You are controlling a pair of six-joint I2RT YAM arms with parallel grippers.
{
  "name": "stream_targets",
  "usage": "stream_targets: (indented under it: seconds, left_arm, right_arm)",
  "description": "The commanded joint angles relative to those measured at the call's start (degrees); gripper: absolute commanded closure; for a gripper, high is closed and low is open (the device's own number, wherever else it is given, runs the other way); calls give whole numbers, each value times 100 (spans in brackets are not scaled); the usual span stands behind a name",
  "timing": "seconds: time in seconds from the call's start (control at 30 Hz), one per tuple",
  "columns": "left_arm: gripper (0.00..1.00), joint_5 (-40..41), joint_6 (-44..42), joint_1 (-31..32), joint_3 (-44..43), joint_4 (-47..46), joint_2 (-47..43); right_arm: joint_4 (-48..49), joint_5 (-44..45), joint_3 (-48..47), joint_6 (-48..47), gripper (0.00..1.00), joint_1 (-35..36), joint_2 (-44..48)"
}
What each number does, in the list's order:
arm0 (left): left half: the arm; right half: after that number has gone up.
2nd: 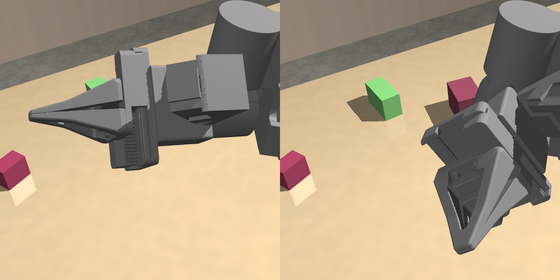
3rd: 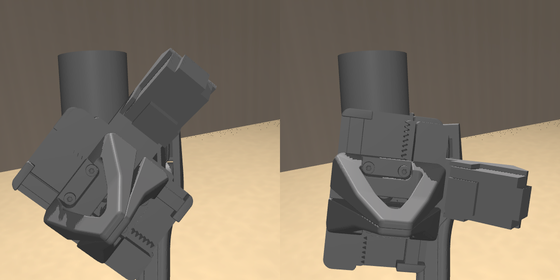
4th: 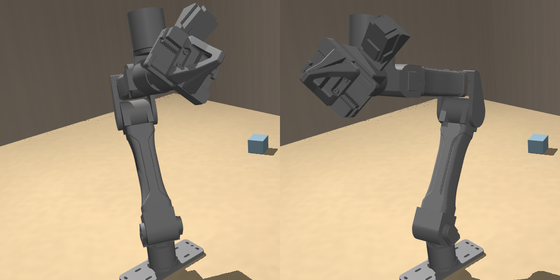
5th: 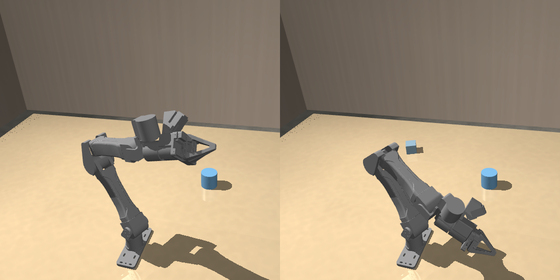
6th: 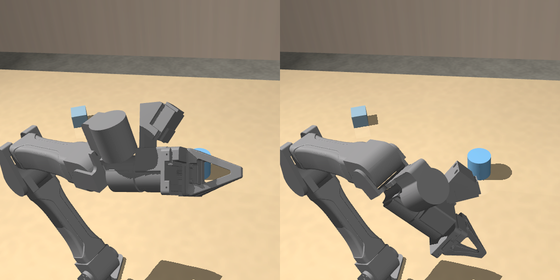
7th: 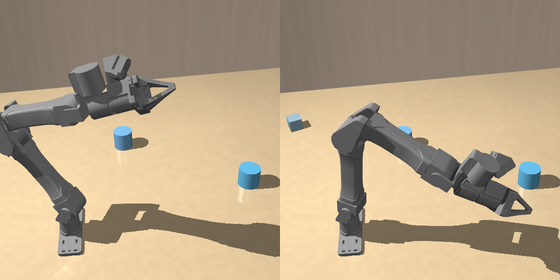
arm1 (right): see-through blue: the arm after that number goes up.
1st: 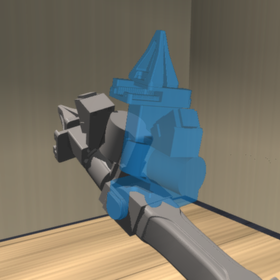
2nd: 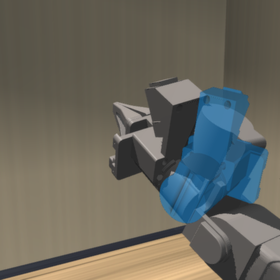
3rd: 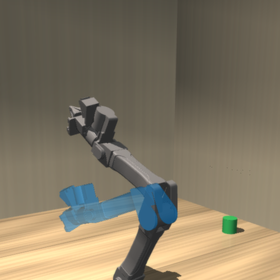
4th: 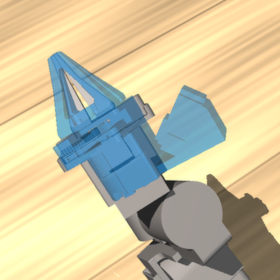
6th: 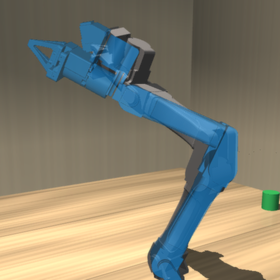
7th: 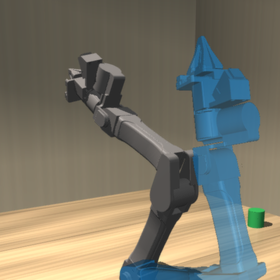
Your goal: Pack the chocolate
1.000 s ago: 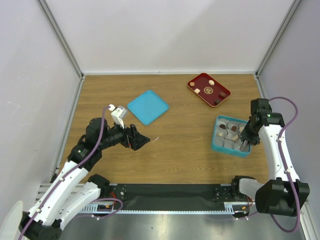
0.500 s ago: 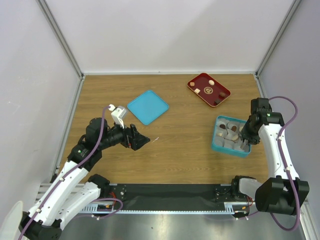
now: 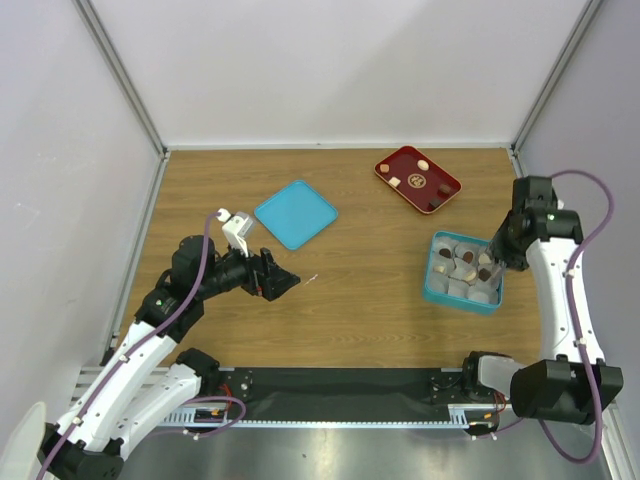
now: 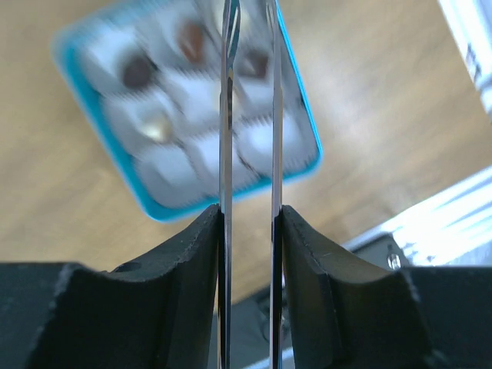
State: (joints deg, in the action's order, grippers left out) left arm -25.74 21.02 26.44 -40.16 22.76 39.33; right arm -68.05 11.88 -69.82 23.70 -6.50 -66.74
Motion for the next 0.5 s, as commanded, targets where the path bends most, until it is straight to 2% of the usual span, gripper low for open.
stream_targets:
  seconds: [0.0, 0.17, 0.23, 0.47]
  left_arm:
    - [0, -37, 25, 2, -9, -158, 22]
    - [0, 121, -1, -7, -27, -106, 31]
    - [0, 209, -1, -7, -27, -106, 22]
    - [0, 227, -19, -7, -36, -158, 83]
  right_arm:
    - [99, 131, -812, -147, 59, 0, -234]
    - [922, -387, -1015, -138, 59, 464, -497]
    - [1301, -502, -1173, -208, 59, 919, -822]
    - [2558, -773, -2200, -621, 57, 1502, -2465]
